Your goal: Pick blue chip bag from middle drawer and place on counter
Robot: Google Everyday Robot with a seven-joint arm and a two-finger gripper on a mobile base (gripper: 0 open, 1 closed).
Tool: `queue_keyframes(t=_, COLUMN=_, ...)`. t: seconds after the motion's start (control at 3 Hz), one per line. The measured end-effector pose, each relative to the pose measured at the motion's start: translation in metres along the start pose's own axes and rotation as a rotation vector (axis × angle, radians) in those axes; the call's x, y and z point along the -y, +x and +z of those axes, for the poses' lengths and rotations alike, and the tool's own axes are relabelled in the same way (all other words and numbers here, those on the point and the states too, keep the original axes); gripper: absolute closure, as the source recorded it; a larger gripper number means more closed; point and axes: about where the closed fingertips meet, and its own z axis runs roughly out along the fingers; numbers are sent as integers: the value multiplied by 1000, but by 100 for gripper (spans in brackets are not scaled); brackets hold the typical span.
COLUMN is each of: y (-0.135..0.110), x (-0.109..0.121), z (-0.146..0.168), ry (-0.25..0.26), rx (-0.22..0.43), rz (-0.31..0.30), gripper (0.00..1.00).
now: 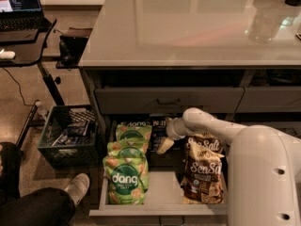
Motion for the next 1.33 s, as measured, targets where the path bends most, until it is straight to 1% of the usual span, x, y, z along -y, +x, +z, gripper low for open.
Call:
queue_keyframes(t=0.33, y=9, x=-3, z=13, ry=-15, rx=-7, rz=11, gripper=0)
queue_keyframes(t=0.67, y=17, x=-5, z=24, ry=-18, rx=-8, rz=20, gripper=0)
queue_keyframes(t=1.0, y=22, x=-7, z=35, ry=-29, rx=-11, rz=25, gripper=19)
queue_keyframes(t=1.33, y=22, x=-7, z=35, ry=-29, rx=-11, rz=25, gripper=42)
